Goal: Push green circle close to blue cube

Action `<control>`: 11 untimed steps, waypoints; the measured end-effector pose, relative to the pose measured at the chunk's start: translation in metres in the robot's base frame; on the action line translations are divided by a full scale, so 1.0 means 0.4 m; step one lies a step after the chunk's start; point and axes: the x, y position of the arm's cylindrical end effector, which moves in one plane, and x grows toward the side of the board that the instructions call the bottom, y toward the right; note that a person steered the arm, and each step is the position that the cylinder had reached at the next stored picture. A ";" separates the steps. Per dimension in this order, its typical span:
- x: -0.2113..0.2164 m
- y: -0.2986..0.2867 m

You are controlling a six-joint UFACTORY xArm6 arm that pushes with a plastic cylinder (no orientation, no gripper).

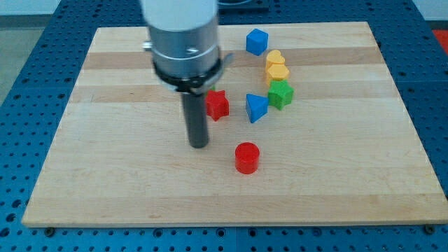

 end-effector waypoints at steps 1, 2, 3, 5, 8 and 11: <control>-0.027 -0.031; -0.162 -0.029; -0.172 -0.026; -0.322 0.081; -0.394 0.114; -0.434 0.112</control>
